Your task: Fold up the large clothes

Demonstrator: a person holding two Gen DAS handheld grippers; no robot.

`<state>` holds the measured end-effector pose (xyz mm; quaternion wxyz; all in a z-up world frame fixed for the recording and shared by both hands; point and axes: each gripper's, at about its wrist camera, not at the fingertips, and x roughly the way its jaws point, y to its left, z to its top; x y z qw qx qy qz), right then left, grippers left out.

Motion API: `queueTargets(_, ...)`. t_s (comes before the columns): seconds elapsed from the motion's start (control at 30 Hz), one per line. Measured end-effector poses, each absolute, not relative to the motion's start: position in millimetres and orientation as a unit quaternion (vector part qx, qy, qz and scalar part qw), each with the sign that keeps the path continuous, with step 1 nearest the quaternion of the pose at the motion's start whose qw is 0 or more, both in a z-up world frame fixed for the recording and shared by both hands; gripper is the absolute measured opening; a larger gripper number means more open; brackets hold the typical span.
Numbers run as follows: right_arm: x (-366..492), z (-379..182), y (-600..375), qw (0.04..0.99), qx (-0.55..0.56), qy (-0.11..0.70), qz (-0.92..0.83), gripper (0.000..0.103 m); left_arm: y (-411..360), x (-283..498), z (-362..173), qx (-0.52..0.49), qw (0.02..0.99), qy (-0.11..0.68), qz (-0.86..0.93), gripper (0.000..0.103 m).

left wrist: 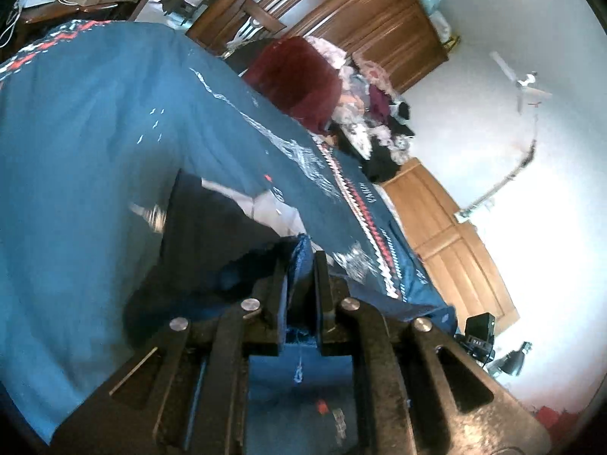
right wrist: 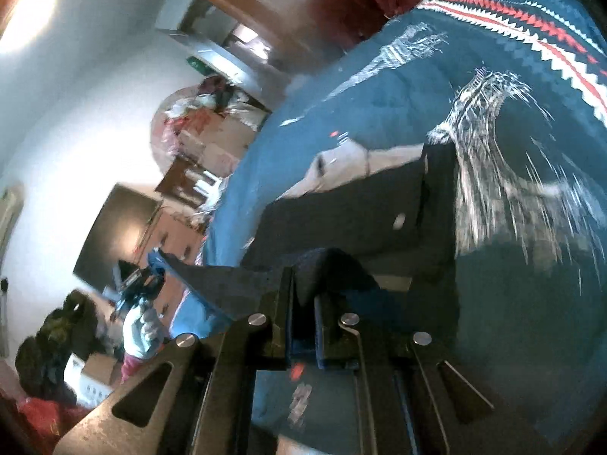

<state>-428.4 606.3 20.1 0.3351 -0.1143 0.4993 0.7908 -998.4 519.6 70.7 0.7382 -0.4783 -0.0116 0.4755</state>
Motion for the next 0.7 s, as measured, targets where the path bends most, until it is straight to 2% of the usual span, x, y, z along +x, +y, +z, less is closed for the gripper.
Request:
queueTargets(0.27,-436.9,-60.5,772.4,0.345,-0.157,0.533,0.756,0.012,659.0,-988.9,-16.4,-0.523,0.684,0.064,0.505,0.012)
queueTargets(0.4,-433.9,-118.1,825.7,0.367,-0.198,0.547,0.726,0.017,710.9,-980.9,-90.6,-0.554,0.642,0.130,0.514,0.019)
queueTargets(0.43,-432.4,-126.3,830.5,0.361,-0.200,0.559,0.719,0.020,715.0,-981.5,-111.2,-0.576,0.632,0.131,0.501,0.019)
queueTargets(0.5,-424.8,-132.9,832.8,0.356,-0.193,0.573,0.713,0.023,709.3,-990.4,-114.6,-0.589,0.639,0.090,0.486,0.020)
queueTargets(0.53,-421.2,-129.8,830.0,0.359,-0.185,0.569,0.717,0.033,703.6,-996.1,-111.4,-0.594,0.644,0.071,0.476,0.022)
queueTargets(0.57,-414.4,-124.0,825.0,0.371,-0.174,0.561,0.719,0.052,696.4,-1002.0,-107.8,-0.596,0.651,0.048,0.469,0.027)
queueTargets(0.6,-403.5,-118.0,820.5,0.382,-0.154,0.557,0.721,0.059,690.8,-1006.1,-105.1,-0.596,0.652,0.035,0.467,0.034)
queueTargets(0.63,-392.6,-115.2,816.2,0.384,-0.125,0.559,0.724,0.066,684.5,-1012.2,-99.1,-0.588,0.651,0.026,0.479,0.038)
queueTargets(0.7,-374.0,-113.4,809.1,0.402,-0.084,0.562,0.718,0.067,676.4,-1026.8,-83.2,-0.567,0.644,-0.002,0.514,0.056)
